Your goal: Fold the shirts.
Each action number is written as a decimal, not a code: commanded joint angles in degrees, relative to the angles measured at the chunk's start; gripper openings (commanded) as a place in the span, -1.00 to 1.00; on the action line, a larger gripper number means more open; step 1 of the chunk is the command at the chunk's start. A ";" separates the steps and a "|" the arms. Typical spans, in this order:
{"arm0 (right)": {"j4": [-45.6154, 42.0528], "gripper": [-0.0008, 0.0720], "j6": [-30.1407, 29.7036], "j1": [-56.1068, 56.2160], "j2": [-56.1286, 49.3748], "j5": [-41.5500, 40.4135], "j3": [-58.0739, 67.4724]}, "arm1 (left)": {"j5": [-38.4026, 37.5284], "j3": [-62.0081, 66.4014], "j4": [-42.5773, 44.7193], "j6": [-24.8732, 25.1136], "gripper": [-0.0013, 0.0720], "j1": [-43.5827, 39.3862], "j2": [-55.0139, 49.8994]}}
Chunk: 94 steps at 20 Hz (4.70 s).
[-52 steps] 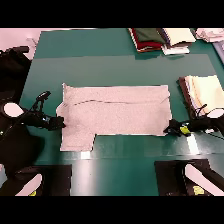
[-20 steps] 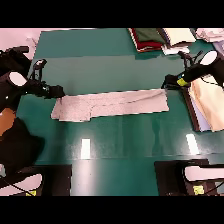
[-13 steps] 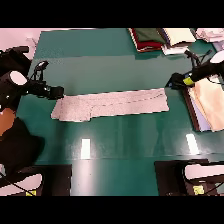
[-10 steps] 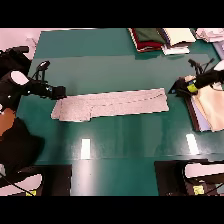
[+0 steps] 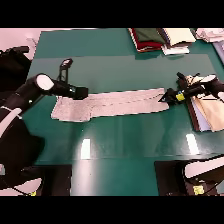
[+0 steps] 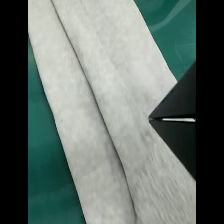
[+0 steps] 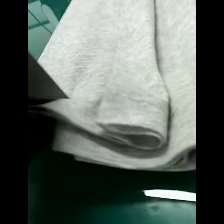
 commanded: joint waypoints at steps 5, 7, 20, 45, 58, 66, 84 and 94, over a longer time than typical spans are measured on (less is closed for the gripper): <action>2.40 -0.95 -1.66 6.91 7.67 2.97 13.05 | 2.27 11.26 -0.50 -2.05 -0.91 -7.76 -14.51; 2.38 -0.94 0.20 10.19 10.95 3.80 17.66 | 0.87 16.26 -0.63 -2.08 -0.91 -9.25 -19.85; 2.38 -0.95 6.60 27.87 14.01 4.44 35.89 | -8.35 26.29 -0.55 -2.05 -0.91 -9.25 -27.82; -6.12 -0.05 10.73 38.60 2.03 -10.01 18.95 | -16.46 31.43 17.44 -0.46 -0.91 11.26 7.63; 14.49 0.48 10.25 40.72 -14.27 -14.03 18.49 | -13.66 31.41 17.18 -0.50 -0.91 7.19 7.63; 10.27 -0.94 10.40 40.24 -16.55 -17.20 34.58 | -13.44 30.53 13.20 -0.50 -0.91 5.53 7.63; -14.01 -0.95 15.45 -19.23 14.08 -10.95 23.34 | -7.50 27.82 12.66 -1.81 -0.91 -4.11 7.58; -14.84 -0.95 15.65 -18.99 14.08 -5.18 43.45 | -8.09 27.82 12.61 -2.03 -0.91 -4.13 7.58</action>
